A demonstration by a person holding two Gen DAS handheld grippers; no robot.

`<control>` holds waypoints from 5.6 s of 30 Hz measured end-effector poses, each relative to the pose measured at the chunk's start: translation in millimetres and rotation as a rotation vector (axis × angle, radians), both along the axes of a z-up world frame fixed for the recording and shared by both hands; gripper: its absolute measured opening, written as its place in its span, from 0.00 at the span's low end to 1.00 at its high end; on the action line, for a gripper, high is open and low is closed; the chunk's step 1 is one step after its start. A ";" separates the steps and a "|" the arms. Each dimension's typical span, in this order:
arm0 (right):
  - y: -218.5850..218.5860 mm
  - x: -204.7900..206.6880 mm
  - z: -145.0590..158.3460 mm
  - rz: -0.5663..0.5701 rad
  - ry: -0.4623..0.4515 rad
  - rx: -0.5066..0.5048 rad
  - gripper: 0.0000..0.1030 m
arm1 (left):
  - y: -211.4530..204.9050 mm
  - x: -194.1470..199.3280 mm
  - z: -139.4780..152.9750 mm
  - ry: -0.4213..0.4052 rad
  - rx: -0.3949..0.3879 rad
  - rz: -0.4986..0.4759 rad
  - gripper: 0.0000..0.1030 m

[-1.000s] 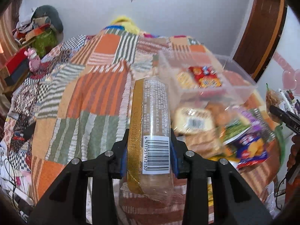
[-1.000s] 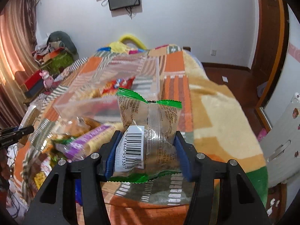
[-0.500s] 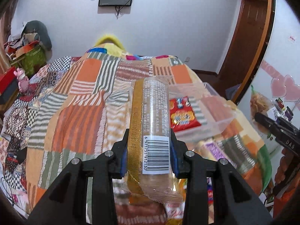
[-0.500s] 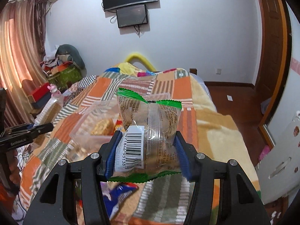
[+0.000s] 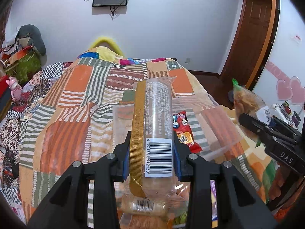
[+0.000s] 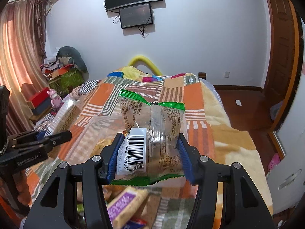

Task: Organize snacks
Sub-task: 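Lower the bread bag and biscuit tube into the clear box, open both grippers, then grasp the blue cracker bag with the right gripper while the left grasps the yellow Kakaobi bag, then place the blue cracker bag and yellow Kakaobi bag into the clear box, release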

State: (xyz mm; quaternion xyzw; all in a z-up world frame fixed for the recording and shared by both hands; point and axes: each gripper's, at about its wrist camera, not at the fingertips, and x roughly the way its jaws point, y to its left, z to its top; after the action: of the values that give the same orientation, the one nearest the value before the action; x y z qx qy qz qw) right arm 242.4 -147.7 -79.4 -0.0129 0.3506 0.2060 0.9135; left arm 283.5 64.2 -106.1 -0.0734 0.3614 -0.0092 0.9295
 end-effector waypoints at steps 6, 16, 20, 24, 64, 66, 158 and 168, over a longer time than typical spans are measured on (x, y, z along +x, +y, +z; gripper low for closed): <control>7.1 10.4 -11.4 0.007 0.019 -0.014 0.50 | -9.3 26.8 -16.3 0.038 -0.005 -0.018 0.35; 19.1 23.5 -36.5 0.027 0.088 -0.065 0.50 | -15.1 54.0 -47.2 0.108 0.004 -0.027 0.35; 19.8 23.3 -39.8 0.037 0.103 -0.075 0.51 | -15.2 54.2 -47.0 0.090 0.017 -0.020 0.36; 20.2 25.1 -40.2 0.038 0.109 -0.082 0.52 | -18.4 47.0 -35.9 0.046 0.034 -0.030 0.36; -2.9 -97.3 -15.7 0.099 0.053 -0.024 0.67 | -19.7 -146.3 -26.7 -0.009 0.048 -0.051 0.76; -1.2 -95.6 -28.3 0.099 0.096 -0.029 0.67 | -18.7 -148.5 -39.3 0.026 0.026 -0.050 0.76; -14.7 -55.8 15.9 0.069 -0.022 0.091 0.50 | -19.7 -60.7 12.2 -0.113 -0.004 -0.052 0.54; -0.8 -17.6 0.9 0.048 -0.005 0.061 0.50 | -8.2 -6.3 -2.9 -0.073 -0.013 -0.027 0.54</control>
State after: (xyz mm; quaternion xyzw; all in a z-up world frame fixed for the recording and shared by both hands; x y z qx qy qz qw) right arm 224.7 -148.5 -78.5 0.0061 0.3416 0.2386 0.9090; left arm 277.2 56.0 -109.0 -0.0745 0.3279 -0.0267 0.9414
